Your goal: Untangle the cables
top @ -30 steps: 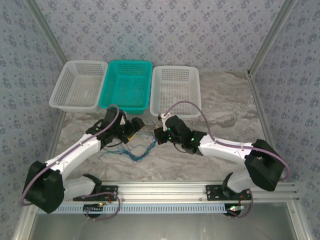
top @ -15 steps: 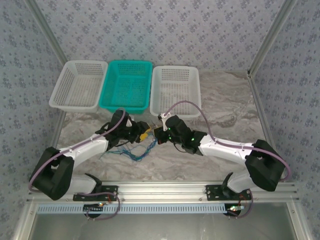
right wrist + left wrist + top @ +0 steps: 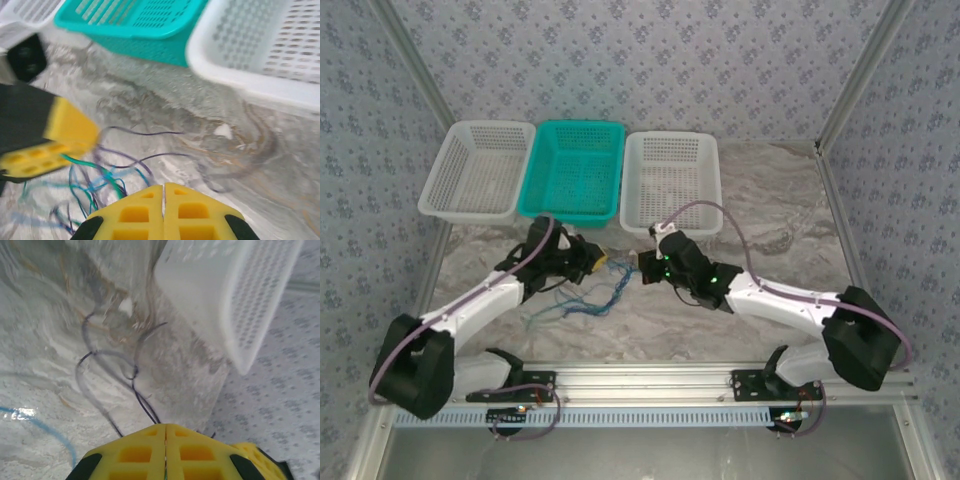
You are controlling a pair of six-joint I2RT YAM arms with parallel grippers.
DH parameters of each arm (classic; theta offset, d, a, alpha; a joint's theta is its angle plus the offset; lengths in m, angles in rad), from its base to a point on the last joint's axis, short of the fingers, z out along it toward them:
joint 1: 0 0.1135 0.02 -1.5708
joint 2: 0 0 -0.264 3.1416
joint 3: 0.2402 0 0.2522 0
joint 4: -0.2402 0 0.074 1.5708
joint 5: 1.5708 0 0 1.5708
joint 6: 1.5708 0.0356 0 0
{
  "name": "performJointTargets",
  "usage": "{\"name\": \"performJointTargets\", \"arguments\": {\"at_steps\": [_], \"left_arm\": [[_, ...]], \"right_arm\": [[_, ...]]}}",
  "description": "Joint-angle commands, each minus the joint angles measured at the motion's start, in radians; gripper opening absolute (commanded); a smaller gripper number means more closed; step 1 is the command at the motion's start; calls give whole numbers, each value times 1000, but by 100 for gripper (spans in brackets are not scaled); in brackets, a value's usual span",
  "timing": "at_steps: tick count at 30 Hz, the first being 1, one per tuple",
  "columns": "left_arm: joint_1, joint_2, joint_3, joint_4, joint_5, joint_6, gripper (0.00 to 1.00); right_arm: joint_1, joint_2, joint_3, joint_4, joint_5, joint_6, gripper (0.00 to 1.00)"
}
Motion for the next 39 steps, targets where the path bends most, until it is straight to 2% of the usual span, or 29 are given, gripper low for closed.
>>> {"name": "performJointTargets", "arguments": {"at_steps": [1, 15, 23, 29, 31, 34, 36, 39], "left_arm": [[109, -106, 0, -82, -8, 64, 0], [413, -262, 41, -279, 117, 193, 0], [515, -272, 57, -363, 134, 276, 0], [503, -271, 30, -289, 162, 286, 0], [500, -274, 47, -341, 140, 330, 0], [515, -289, 101, -494, 34, 417, 0], [564, -300, 115, -560, -1, 431, 0], [668, -300, 111, -596, 24, 435, 0]], "right_arm": [[-95, -73, -58, -152, 142, 172, 0], [-232, -268, -174, -326, 218, 315, 0], [-280, -416, -199, -480, 327, 366, 0], [-298, -446, -218, -350, 147, 235, 0], [-299, -437, -208, -368, 140, 225, 0], [-332, -440, -191, -460, 162, 254, 0], [-394, -468, -199, -491, 135, 276, 0], [-503, -526, -237, -501, 69, 301, 0]]}}
